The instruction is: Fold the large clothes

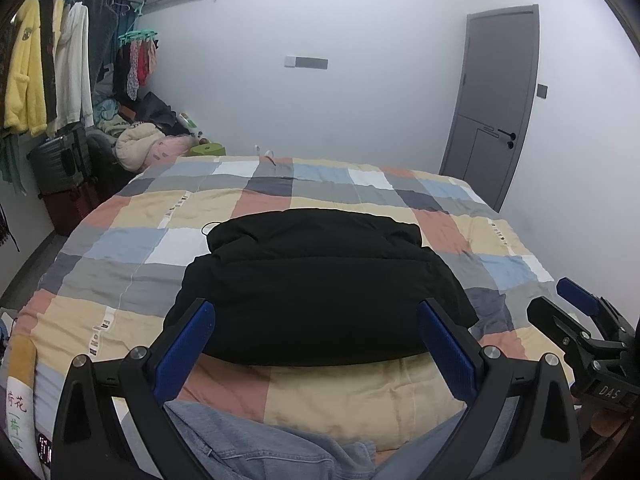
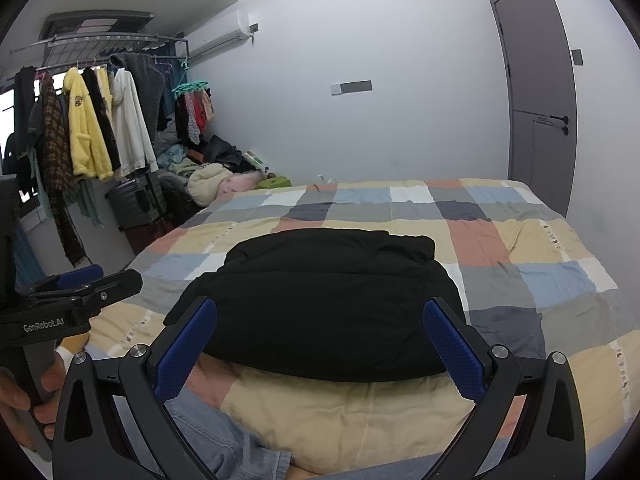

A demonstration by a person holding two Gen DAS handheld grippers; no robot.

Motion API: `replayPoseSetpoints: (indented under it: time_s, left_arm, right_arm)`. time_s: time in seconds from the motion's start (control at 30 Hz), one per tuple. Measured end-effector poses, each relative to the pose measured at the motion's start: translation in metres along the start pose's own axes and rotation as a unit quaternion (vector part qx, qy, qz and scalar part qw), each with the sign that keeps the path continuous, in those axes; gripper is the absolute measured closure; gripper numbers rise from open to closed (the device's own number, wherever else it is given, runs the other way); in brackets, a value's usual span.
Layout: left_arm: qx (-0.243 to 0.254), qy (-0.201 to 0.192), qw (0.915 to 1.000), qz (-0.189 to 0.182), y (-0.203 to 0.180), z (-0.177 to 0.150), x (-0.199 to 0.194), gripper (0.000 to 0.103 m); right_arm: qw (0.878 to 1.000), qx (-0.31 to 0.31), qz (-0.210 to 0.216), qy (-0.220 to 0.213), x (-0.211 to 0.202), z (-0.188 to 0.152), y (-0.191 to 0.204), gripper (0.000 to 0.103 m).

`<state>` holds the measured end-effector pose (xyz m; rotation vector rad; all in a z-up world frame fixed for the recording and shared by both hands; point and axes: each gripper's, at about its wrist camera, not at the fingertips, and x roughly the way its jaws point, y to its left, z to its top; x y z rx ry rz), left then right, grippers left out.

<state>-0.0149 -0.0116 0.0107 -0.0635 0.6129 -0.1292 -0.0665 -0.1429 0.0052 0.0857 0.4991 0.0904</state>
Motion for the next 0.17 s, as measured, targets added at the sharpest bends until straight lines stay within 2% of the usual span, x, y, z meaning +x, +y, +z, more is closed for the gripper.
replayPoseSetpoints:
  time_s: [0.17]
  left_arm:
    - [-0.001, 0.001, 1.0, -0.002, -0.0029, -0.0003, -0.0007, 0.002]
  right_arm:
    - [1.0, -0.001, -0.002, 0.0, 0.0005, 0.0002, 0.0, 0.0]
